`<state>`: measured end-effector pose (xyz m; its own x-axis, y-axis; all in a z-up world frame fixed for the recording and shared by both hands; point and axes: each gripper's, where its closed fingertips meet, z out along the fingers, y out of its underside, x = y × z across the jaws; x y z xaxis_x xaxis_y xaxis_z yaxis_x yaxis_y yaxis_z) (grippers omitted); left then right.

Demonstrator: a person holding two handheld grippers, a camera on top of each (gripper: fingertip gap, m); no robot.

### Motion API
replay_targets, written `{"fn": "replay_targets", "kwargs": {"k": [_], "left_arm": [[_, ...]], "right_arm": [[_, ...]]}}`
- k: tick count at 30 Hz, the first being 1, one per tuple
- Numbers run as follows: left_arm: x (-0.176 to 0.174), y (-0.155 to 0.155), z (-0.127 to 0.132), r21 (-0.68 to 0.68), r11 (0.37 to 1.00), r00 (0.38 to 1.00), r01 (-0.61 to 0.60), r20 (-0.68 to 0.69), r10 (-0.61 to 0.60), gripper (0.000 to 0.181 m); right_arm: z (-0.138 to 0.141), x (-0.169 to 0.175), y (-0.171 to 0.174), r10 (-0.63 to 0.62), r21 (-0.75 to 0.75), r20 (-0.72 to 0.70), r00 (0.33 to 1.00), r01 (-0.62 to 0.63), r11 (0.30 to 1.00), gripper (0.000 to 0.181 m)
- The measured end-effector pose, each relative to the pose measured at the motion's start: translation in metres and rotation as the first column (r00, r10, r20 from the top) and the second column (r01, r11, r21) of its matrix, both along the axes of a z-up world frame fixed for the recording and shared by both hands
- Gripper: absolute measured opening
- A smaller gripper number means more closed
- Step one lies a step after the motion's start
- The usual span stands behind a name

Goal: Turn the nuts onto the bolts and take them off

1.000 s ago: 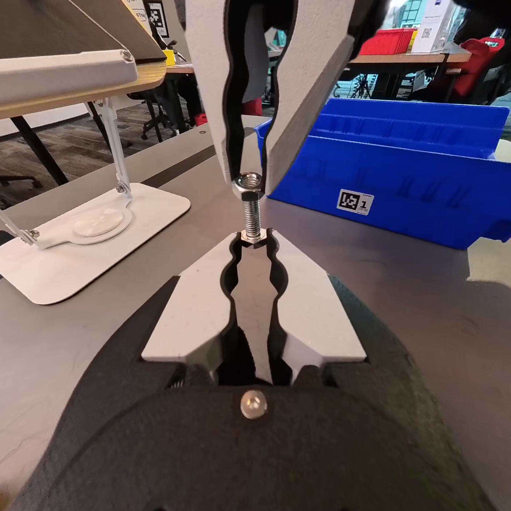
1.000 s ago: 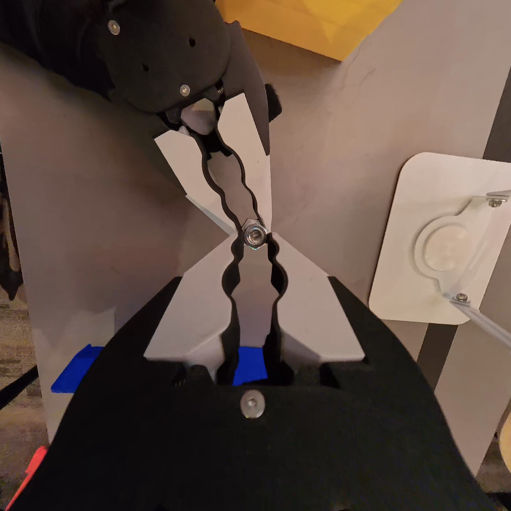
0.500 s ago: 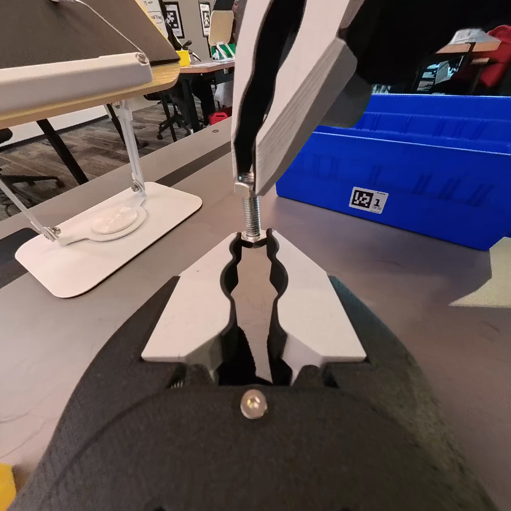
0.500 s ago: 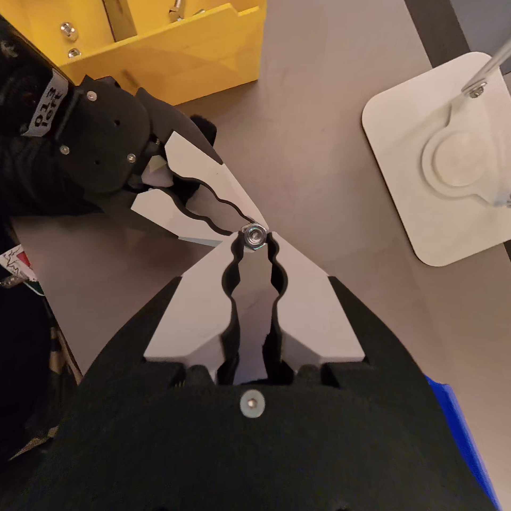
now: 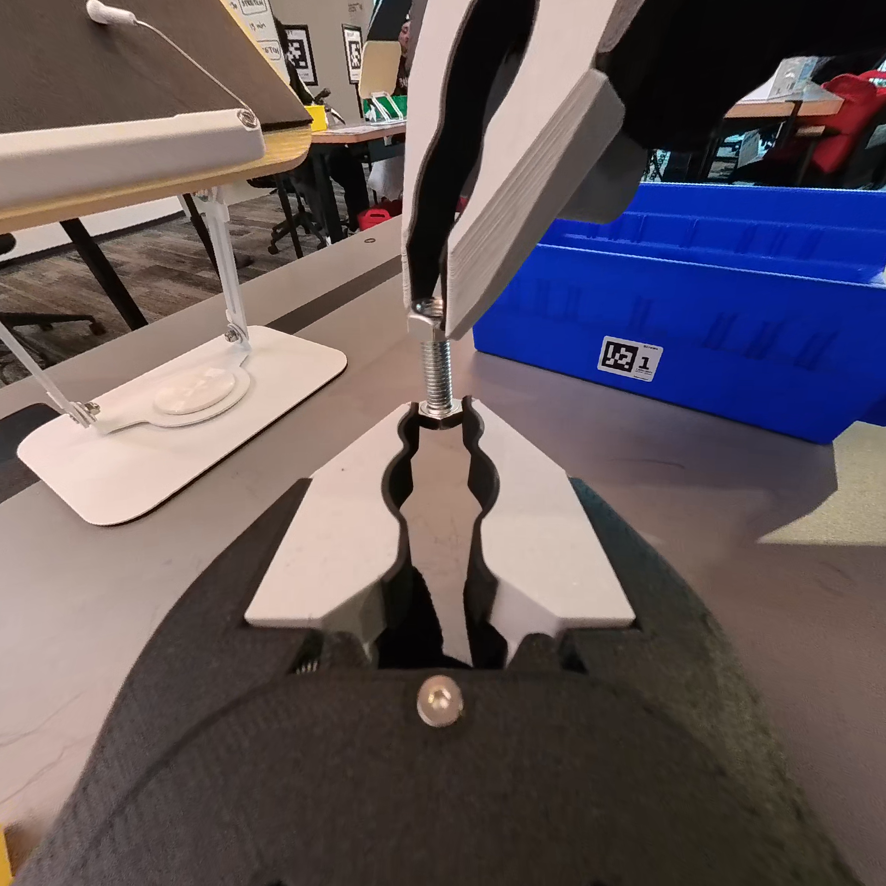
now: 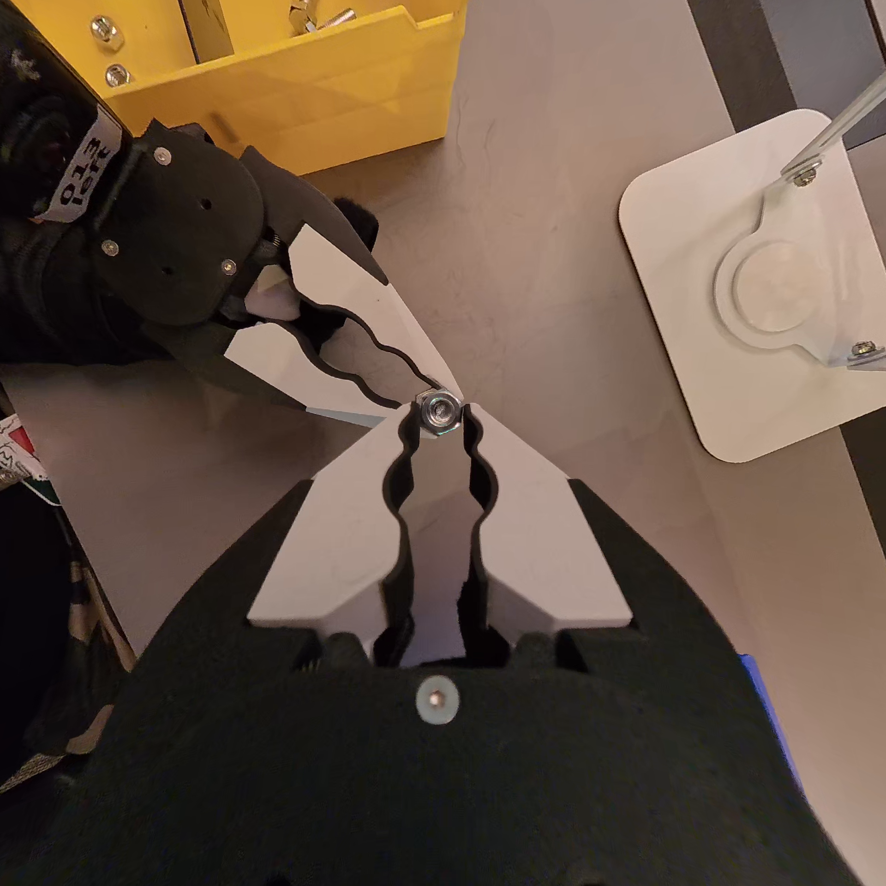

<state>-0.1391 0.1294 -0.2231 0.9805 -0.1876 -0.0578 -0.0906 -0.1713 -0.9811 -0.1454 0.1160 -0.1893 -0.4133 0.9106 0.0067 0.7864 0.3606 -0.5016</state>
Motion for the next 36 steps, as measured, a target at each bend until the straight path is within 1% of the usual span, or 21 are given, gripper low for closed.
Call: {"fn": "replay_targets", "kwargs": {"k": [5,8,10,13,17,20,23,26,29,33,36], "left_arm": [[0.001,0.0,0.001,0.004,1.0,1.0,0.005,0.003,-0.005,0.016],[0.001,0.0,0.001,0.007,1.0,1.0,0.007,0.011,-0.007,0.016],[0.001,0.0,0.002,0.009,1.0,1.0,0.008,0.017,-0.008,0.016],[0.001,0.0,0.003,0.014,1.0,0.999,0.014,0.028,-0.015,0.016],[0.002,0.0,0.004,0.02,1.0,0.999,0.023,0.042,-0.023,0.016],[0.0,0.0,0.002,0.009,1.0,0.999,0.013,0.042,-0.013,0.016],[-0.004,-0.001,0.003,0.014,1.0,0.998,0.008,0.063,-0.009,0.016],[-0.006,0.0,0.001,0.006,1.0,0.997,0.003,0.076,-0.004,0.016],[-0.004,0.001,-0.001,-0.001,1.0,0.997,0.01,0.075,-0.01,0.016],[-0.003,0.002,-0.002,-0.009,1.0,0.997,0.017,0.076,-0.016,0.016],[-0.001,0.002,-0.003,-0.012,1.0,0.997,0.023,0.074,-0.022,0.016]], "right_arm": [[0.001,-0.001,0.002,0.0,0.015,-0.007,1.0,0.0,1.0,0.024],[0.002,0.0,0.003,0.004,0.015,-0.014,1.0,-0.004,1.0,0.024],[0.006,0.001,0.004,-0.005,-0.001,-0.028,1.0,0.005,1.0,0.031],[0.015,0.004,0.004,-0.005,-0.04,-0.066,0.998,0.003,0.999,0.032],[0.007,0.006,0.0,0.007,-0.041,-0.078,0.997,-0.01,0.999,0.022],[0.004,0.009,0.002,-0.02,-0.065,-0.072,0.997,0.015,0.998,0.022],[0.013,0.016,0.016,-0.072,-0.08,-0.096,0.993,0.064,0.995,0.022],[0.024,0.028,0.036,-0.132,-0.084,-0.118,0.984,0.123,0.989,0.022],[0.026,0.046,0.042,-0.14,-0.064,-0.1,0.985,0.134,0.989,0.025],[0.018,0.082,0.021,-0.098,-0.078,-0.036,0.995,0.095,0.992,0.026],[0.0,0.121,0.0,-0.087,-0.066,0.056,0.995,0.091,0.994,0.031]]}}
